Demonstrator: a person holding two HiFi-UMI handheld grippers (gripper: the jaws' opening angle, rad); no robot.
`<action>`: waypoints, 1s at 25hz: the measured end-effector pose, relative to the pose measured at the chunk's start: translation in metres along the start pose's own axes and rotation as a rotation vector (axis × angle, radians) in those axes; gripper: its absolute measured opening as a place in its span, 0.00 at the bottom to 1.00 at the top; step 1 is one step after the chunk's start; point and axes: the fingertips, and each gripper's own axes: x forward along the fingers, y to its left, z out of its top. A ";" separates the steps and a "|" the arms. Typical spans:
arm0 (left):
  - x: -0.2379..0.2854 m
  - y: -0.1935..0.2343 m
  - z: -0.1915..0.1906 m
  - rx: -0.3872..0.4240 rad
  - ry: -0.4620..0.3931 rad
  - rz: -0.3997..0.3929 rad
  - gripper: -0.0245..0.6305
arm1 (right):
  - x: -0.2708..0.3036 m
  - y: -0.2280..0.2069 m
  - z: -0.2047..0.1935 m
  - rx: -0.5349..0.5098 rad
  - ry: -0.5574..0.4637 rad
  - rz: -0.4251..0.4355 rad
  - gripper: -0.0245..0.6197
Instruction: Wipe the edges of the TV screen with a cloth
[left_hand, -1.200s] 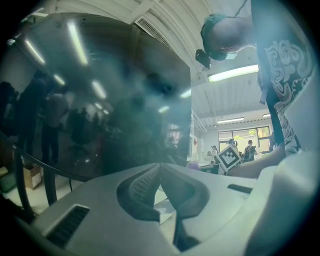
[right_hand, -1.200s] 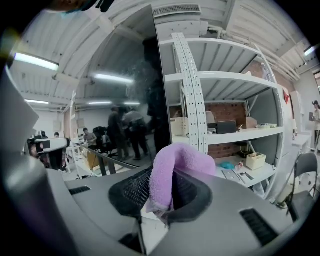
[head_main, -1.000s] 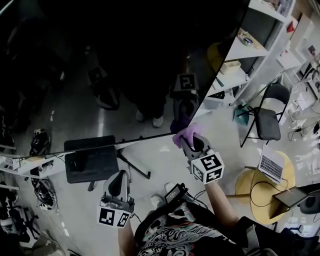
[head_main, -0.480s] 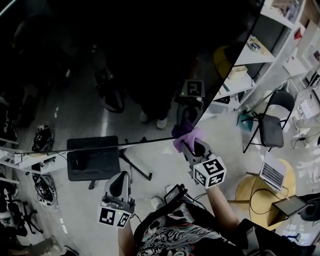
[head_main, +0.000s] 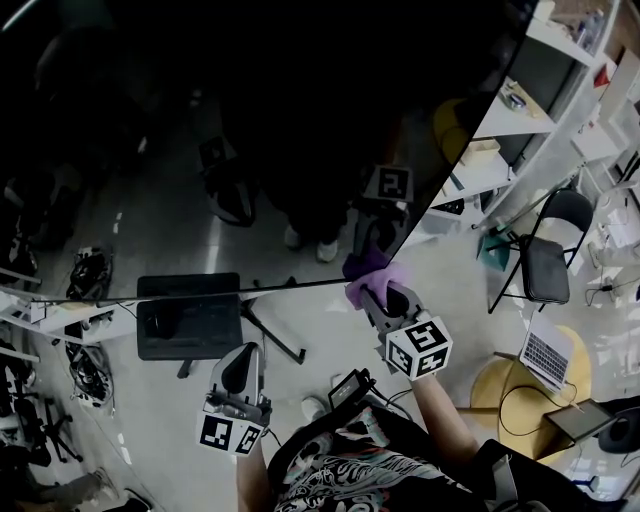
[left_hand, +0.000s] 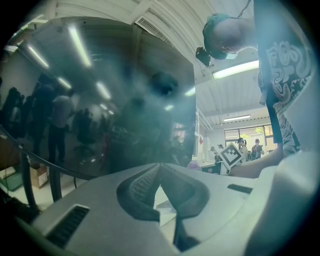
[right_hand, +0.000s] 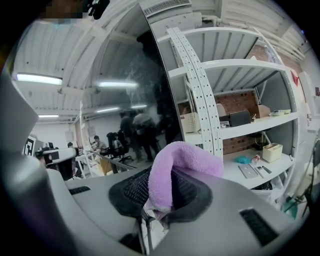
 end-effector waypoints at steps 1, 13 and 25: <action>-0.001 0.000 0.000 0.001 0.001 0.003 0.06 | 0.001 0.001 0.000 0.008 -0.002 0.004 0.20; -0.007 -0.004 -0.002 0.008 0.008 0.032 0.06 | 0.005 0.010 0.001 0.029 -0.012 0.056 0.20; 0.002 -0.010 -0.005 0.010 0.018 0.048 0.06 | 0.011 0.017 0.002 0.059 -0.026 0.112 0.20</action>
